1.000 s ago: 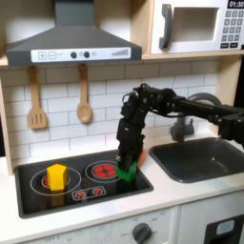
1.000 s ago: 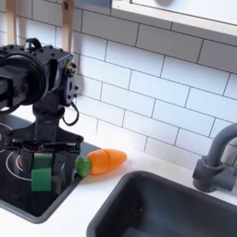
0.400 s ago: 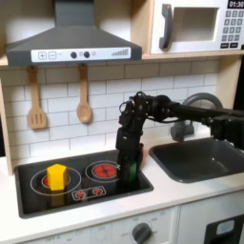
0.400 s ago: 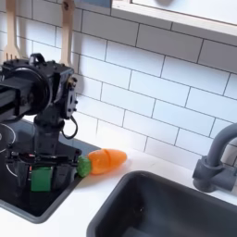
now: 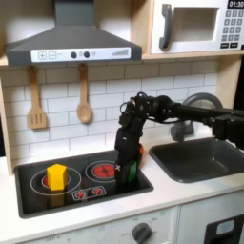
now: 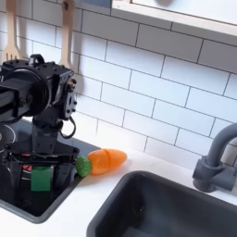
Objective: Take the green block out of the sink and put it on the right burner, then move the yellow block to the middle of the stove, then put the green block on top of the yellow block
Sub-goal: 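Take the green block out of the sink and put it on the right burner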
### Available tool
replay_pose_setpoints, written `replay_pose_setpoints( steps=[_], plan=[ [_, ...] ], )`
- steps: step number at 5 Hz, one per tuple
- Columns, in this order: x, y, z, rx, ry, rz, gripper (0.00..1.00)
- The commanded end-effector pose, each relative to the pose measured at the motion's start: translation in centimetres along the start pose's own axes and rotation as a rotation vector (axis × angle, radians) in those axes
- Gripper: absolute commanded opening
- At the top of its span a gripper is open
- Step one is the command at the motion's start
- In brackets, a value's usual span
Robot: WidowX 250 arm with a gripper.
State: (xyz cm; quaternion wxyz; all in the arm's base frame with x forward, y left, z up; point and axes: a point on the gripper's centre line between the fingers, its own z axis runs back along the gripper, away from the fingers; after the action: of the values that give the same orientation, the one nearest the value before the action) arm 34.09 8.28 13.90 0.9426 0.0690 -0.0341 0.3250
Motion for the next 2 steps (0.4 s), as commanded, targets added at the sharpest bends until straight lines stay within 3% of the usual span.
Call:
replay_pose_setpoints(
  steps=[1,2],
  plan=[
    [0.12,-0.21,1.11,-0.05,0.007,-0.001,1.0],
    [-0.29,-0.37,1.61,-0.074,0.025,-0.004,1.0]
  ],
)
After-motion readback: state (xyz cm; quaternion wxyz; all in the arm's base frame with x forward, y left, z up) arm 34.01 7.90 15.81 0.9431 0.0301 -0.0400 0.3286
